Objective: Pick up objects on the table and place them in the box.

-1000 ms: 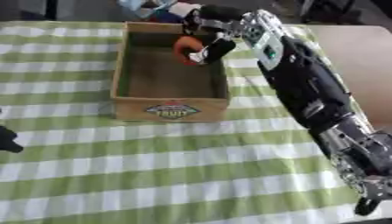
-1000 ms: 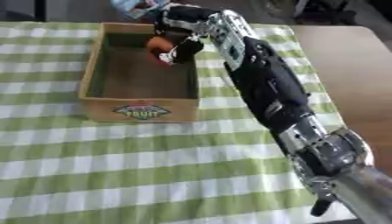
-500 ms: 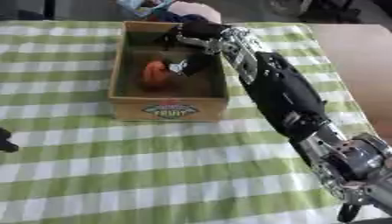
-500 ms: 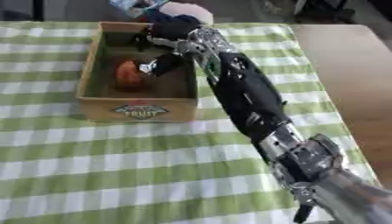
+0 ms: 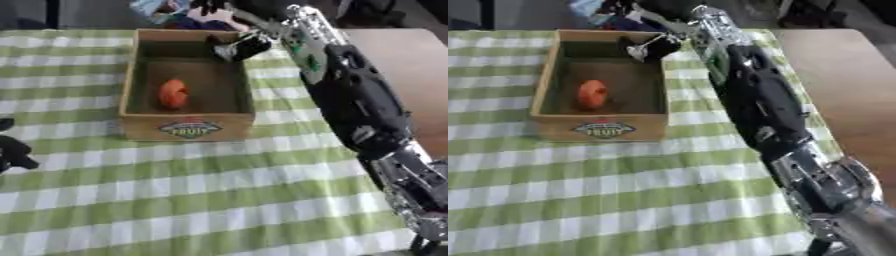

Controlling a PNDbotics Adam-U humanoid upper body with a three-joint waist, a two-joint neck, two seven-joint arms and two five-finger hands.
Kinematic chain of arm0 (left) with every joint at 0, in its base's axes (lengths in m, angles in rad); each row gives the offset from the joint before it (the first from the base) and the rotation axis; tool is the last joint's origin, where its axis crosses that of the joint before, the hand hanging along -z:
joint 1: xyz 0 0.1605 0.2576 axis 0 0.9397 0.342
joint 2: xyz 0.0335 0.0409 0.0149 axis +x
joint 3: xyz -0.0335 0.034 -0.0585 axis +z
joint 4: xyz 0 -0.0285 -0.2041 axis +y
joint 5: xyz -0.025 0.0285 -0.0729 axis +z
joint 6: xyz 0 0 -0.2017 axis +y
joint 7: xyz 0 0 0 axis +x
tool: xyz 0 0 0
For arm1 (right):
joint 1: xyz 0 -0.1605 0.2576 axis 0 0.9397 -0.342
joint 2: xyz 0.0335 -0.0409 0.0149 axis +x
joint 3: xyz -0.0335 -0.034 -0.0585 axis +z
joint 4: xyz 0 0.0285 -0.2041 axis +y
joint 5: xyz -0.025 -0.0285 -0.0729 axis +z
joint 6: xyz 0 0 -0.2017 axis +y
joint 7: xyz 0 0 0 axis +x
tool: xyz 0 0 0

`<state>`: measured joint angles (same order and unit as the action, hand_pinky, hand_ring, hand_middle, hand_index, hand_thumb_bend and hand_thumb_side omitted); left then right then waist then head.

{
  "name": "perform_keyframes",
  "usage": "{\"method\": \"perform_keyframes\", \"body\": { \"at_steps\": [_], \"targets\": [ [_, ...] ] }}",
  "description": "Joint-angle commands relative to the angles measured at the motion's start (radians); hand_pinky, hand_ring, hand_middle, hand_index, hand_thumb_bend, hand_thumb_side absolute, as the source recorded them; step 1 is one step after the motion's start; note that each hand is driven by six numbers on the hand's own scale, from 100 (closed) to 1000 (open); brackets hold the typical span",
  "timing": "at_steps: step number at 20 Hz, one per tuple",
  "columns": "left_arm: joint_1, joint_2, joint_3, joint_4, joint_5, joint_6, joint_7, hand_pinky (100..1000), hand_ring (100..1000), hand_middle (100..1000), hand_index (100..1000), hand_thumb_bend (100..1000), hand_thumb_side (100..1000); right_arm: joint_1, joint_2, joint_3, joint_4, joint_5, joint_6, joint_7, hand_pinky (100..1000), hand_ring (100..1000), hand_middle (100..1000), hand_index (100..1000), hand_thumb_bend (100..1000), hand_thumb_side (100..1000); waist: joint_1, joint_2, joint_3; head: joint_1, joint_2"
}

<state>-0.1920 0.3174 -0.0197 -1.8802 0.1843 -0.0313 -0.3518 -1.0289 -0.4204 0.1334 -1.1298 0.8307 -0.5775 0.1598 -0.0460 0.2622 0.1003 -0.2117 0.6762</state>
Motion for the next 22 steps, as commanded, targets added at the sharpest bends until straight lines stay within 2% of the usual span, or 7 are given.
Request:
{"method": "perform_keyframes", "body": {
  "at_steps": [1, 4, 7, 11, 18, 22],
  "targets": [
    [0.0, 0.01, 0.017, -0.008, -0.01, 0.0, 0.007, 652, 561, 579, 873, 142, 977, 0.033, -0.078, 0.006, -0.139, -0.209, 0.047, -0.002, 750, 685, 659, 887, 100, 231, 0.004, -0.023, -0.015, 0.035, 0.001],
    [0.003, 0.01, 0.023, -0.007, -0.019, 0.001, 0.007, 652, 561, 579, 872, 144, 981, 0.129, -0.121, -0.002, -0.298, -0.395, 0.122, 0.002, 744, 670, 643, 870, 100, 221, 0.002, -0.022, -0.038, 0.063, 0.004],
    [0.005, 0.008, 0.027, -0.007, -0.027, 0.0, 0.004, 653, 563, 581, 873, 147, 986, 0.237, -0.141, -0.026, -0.44, -0.546, 0.186, -0.013, 739, 649, 622, 849, 100, 270, 0.003, -0.016, -0.058, 0.092, 0.003],
    [0.008, 0.004, 0.029, -0.007, -0.037, -0.007, -0.006, 654, 567, 584, 872, 149, 990, 0.388, -0.129, -0.068, -0.582, -0.709, 0.21, -0.019, 742, 644, 617, 844, 100, 379, 0.005, -0.01, -0.077, 0.123, 0.017],
    [0.012, -0.004, 0.028, -0.007, -0.051, -0.021, -0.027, 655, 572, 589, 872, 149, 987, 0.598, -0.056, -0.15, -0.691, -0.789, 0.216, -0.037, 732, 625, 599, 827, 100, 596, 0.007, -0.001, -0.1, 0.172, 0.036],
    [0.014, -0.007, 0.024, -0.009, -0.052, -0.033, -0.045, 657, 577, 591, 871, 148, 984, 0.674, -0.009, -0.174, -0.709, -0.803, 0.222, -0.051, 731, 621, 595, 820, 100, 604, 0.009, 0.0, -0.113, 0.186, 0.043]
  ]
}}
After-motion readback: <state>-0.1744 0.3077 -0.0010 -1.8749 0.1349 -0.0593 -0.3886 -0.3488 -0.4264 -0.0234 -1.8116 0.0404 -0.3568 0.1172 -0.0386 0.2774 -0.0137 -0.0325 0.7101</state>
